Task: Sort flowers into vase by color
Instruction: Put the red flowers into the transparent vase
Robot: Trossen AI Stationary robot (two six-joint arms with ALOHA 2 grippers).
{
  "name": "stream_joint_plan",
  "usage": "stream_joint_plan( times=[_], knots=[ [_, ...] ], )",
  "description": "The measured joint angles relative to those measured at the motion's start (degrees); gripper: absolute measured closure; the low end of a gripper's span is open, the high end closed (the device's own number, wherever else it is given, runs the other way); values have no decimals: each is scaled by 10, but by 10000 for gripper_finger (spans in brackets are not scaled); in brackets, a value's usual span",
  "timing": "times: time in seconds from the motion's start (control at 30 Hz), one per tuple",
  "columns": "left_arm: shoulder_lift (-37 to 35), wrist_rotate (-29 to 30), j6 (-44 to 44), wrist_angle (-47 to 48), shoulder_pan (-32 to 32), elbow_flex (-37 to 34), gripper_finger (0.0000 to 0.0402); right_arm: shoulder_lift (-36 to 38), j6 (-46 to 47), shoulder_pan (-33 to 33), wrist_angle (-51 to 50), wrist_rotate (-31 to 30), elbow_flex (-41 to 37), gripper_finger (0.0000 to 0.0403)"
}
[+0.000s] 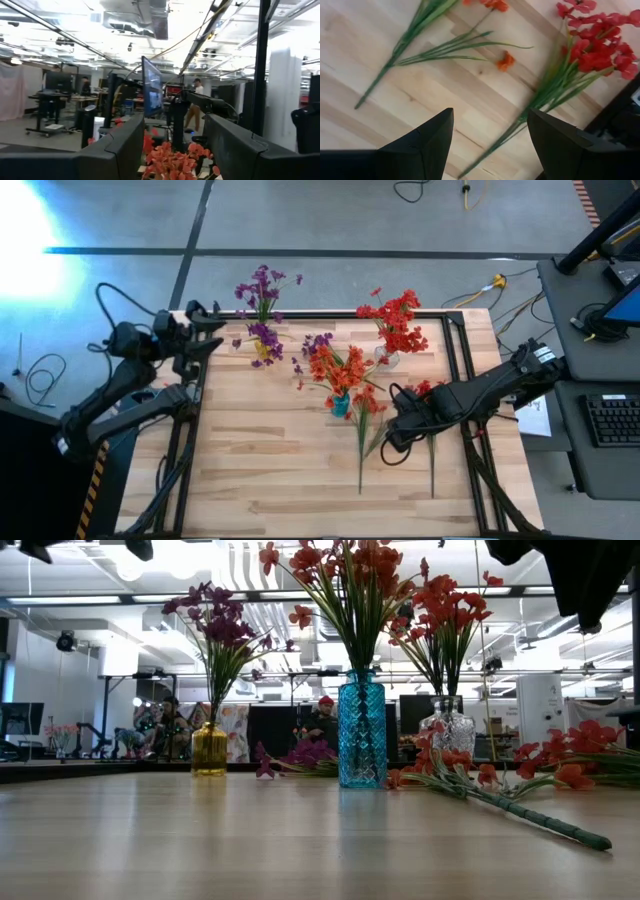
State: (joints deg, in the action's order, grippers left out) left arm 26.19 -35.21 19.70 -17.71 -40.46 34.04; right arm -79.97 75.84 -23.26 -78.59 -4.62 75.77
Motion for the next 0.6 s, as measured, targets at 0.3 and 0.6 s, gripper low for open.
stream_joint_plan(
  times=[0.3, 0.6],
  knots=[
    [73, 47, -46, -33, 104, 0, 205, 45, 30, -5, -6, -35, -28, 158],
    [98, 48, -51, -2, 180, -1, 205, 84, 92, -5, 29, -34, -111, 158]
  ],
)
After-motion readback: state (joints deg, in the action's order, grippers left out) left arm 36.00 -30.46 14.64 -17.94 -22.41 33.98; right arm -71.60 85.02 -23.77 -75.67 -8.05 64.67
